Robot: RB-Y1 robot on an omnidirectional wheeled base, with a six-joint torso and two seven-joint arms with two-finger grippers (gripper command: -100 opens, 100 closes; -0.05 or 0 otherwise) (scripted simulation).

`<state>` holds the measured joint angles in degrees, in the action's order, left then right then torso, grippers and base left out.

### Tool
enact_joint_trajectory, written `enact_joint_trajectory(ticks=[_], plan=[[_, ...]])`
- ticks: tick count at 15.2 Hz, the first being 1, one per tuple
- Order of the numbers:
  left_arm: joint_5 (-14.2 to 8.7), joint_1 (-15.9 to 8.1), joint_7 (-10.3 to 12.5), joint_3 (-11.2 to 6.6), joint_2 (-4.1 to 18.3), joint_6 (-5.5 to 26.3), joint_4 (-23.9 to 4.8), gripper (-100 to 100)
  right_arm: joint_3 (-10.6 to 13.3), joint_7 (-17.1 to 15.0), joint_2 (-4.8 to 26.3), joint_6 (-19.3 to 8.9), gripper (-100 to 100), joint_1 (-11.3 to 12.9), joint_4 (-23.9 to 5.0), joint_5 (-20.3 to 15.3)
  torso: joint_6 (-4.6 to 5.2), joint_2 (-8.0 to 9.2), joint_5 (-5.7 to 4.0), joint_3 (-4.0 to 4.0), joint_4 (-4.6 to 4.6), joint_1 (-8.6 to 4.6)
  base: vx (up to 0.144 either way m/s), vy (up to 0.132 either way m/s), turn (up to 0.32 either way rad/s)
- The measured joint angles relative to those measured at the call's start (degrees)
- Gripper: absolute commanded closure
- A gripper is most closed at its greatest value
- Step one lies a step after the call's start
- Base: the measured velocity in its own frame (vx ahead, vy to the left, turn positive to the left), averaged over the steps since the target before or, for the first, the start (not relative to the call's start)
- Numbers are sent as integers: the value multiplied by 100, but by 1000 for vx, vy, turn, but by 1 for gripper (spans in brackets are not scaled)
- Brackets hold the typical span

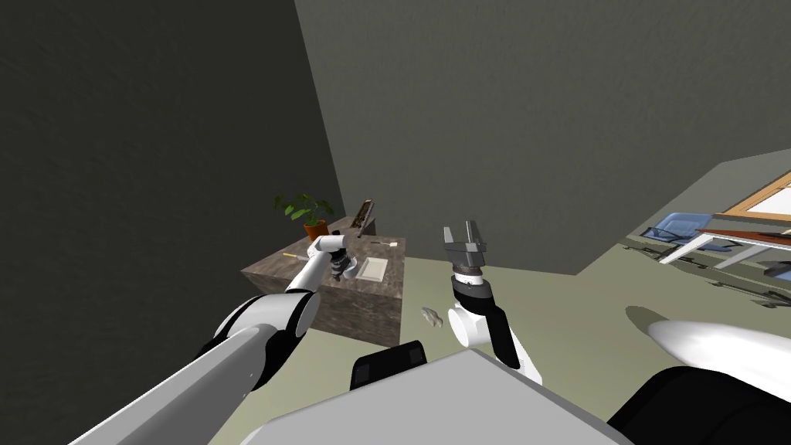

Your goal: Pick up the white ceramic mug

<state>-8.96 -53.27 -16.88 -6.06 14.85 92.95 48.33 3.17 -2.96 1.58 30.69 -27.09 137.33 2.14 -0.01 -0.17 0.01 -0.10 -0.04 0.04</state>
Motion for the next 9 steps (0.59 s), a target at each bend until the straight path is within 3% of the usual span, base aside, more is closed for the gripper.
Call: enact_joint_trajectory(ticks=[3, 7, 8, 9], plan=[[-21, -107, -13, -2, -8, 226, -129, -100, 0, 0, 0, 0, 0, 0, 0, 0, 0, 8, 1, 4, 1, 1, 13, 8, -15], [4, 30, 6, 29, -63, -43, -257, -100, 0, 0, 0, 0, 0, 1, 0, 0, 0, 15, 1, 8, 2, 1, 2, 6, -17], [5, 43, 7, 31, -67, -74, -261, 100, 0, 0, 0, 0, 0, 0, 0, 0, 0, 16, 1, 9, 3, 0, 0, 0, 0], [5, 42, 7, 31, -67, -76, -261, 100, 0, 0, 0, 0, 0, 0, 0, 0, 0, 16, 0, 9, 3, -1, 0, 0, 0]])
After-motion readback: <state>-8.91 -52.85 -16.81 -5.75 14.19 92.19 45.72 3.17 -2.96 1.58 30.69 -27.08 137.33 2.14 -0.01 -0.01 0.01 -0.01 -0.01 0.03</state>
